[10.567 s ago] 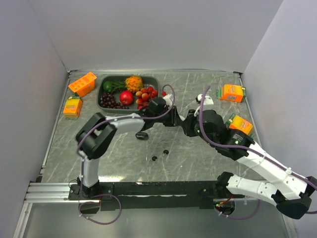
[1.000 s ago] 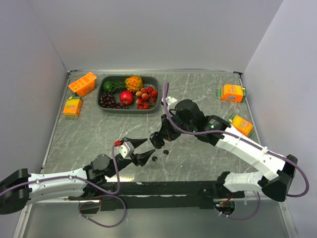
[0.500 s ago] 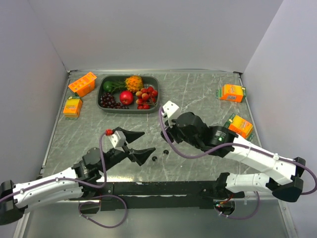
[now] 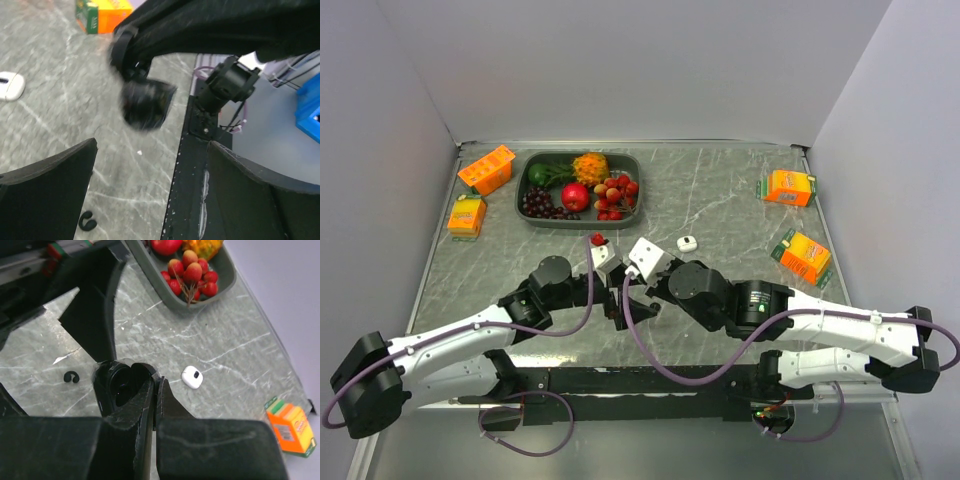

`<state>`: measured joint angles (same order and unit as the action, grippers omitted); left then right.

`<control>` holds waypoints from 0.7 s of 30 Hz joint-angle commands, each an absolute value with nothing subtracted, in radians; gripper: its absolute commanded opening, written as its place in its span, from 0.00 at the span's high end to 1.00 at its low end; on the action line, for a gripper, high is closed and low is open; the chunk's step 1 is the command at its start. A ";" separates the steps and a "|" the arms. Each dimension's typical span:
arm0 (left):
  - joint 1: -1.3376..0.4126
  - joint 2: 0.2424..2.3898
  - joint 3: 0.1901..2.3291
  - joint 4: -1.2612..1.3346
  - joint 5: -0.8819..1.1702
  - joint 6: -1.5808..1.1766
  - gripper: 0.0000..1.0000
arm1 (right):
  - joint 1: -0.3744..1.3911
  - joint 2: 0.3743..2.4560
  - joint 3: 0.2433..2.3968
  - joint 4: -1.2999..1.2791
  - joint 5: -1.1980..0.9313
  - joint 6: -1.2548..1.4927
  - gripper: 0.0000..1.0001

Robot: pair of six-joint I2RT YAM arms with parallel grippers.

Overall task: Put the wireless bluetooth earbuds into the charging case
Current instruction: Adjust the charging case.

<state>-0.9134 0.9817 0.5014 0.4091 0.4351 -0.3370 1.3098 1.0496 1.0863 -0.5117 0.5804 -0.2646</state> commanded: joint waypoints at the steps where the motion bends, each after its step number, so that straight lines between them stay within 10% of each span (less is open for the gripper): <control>1: -0.910 0.991 0.566 0.468 0.528 -0.314 0.01 | 1.342 1.042 1.080 -0.448 0.660 -0.319 1.00; 9: -0.907 1.014 0.561 0.546 0.502 -0.321 0.27 | 1.374 1.057 1.078 -0.420 0.699 -0.316 1.00; 21: -0.894 0.985 0.520 0.606 0.376 -0.310 0.27 | 1.397 1.066 1.080 -0.410 0.700 -0.292 1.00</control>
